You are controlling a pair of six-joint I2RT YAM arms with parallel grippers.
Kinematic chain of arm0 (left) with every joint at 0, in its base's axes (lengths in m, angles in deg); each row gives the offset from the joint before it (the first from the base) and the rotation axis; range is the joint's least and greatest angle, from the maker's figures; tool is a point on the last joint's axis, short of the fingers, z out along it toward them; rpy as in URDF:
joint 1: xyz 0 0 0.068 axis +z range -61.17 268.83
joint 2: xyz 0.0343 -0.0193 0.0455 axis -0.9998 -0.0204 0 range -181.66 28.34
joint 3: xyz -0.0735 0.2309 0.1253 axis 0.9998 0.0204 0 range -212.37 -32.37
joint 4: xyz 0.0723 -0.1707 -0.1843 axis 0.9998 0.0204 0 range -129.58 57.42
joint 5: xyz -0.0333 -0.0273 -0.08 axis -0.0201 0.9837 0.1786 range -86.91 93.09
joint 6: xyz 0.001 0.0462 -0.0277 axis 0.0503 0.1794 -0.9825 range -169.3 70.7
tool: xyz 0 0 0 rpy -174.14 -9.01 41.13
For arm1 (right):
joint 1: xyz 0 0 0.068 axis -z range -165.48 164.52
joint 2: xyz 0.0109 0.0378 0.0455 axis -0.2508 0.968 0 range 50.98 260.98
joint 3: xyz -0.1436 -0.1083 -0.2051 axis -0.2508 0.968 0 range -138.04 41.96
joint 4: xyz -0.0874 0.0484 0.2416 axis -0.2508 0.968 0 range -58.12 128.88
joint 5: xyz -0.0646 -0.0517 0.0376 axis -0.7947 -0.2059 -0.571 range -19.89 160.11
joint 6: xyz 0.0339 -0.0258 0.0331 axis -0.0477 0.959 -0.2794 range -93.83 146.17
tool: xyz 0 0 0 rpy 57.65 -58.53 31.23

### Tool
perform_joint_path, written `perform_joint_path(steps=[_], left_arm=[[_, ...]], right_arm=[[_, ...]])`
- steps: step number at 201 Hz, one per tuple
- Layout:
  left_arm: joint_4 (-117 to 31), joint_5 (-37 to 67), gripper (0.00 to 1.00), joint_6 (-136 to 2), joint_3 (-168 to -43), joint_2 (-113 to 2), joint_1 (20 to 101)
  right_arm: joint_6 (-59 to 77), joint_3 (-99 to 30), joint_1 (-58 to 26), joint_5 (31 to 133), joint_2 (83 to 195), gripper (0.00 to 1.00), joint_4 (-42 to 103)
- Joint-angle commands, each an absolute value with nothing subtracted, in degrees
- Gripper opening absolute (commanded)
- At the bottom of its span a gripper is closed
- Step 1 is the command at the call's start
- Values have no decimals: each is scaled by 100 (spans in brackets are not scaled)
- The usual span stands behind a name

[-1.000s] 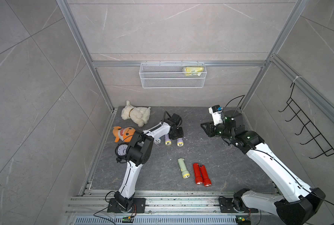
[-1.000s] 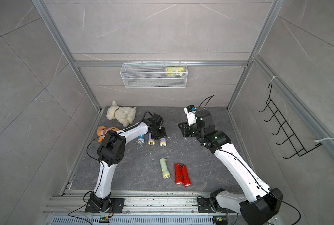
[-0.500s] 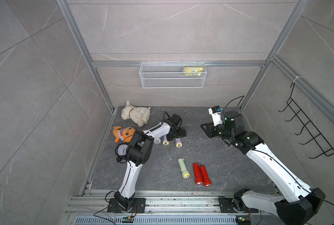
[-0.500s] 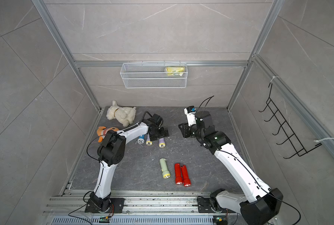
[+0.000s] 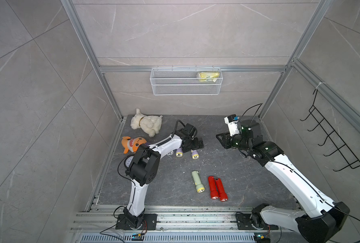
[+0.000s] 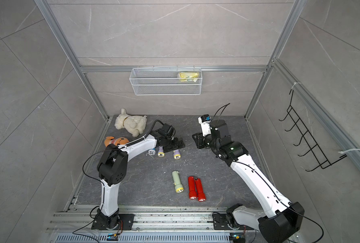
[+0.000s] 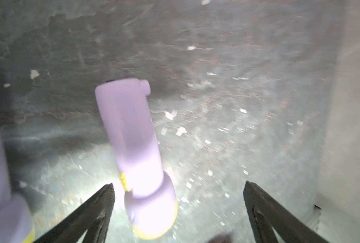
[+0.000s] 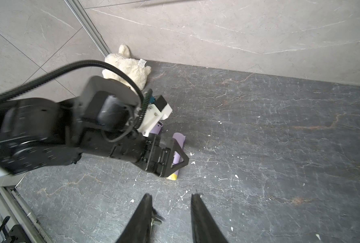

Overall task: Close the plug at the bottom of the flashlight
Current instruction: Place the flashlight at the center of the board.

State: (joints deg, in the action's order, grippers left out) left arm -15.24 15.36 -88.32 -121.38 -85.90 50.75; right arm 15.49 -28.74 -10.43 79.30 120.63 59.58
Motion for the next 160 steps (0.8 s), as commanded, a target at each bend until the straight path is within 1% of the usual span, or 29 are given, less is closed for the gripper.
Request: perform_joint_path(steps=[1,22,55,64,74,82,91,102,112,122,129,135,139,148,160], left_arm=[[-1980,1207,100,-8409,-11766,-7495,4823],[-1799,13,100,-7828,-11433,-6740,4365],[-1315,-1269,100,-7671,-11205,-5860,3978],[-1215,-1529,100,-7545,-11213,-5620,3857],[-1273,-1492,100,-7547,-11109,-5337,3838],[-1652,-1480,100,-7746,-10859,-5084,3838],[-1991,-1714,100,-8277,-10539,-4798,3855],[-2320,-1940,100,-9006,-9840,-4431,3901],[-3839,-1387,100,-9057,-8820,-4125,4019],[-5536,-758,100,-8615,-7828,-3897,4062],[-6250,-708,100,-8515,-7450,-3817,4067],[-5880,-1073,100,-8772,-7526,-3742,4075],[-5271,-1190,100,-8817,-7728,-3736,4095],[-4289,-1141,100,-8561,-8191,-3838,4102],[-2949,-1030,100,-8650,-8847,-4127,4102]], right_arm=[[1527,-2843,-1065,7938,12095,34,6112],[1493,-2903,-1063,8003,12169,34,6282],[1448,-2931,-1071,8035,12157,34,6450],[1439,-2961,-1070,7994,12156,34,6503],[1434,-3013,-1070,7961,12170,34,6589],[1437,-3073,-1070,7935,12194,34,6651],[1424,-3144,-1072,7916,12239,34,6728],[1406,-3245,-1071,7914,12292,34,6798],[1367,-3288,-1073,7903,12328,34,6802],[1330,-3305,-1079,7890,12353,34,6781],[1279,-3317,-1074,7889,12384,33,6768],[1251,-3319,-1079,7893,12402,33,6765],[1233,-3323,-1083,7906,12419,33,6765],[1211,-3297,-1093,7916,12443,33,6752],[1197,-3263,-1110,7909,12486,33,6739]])
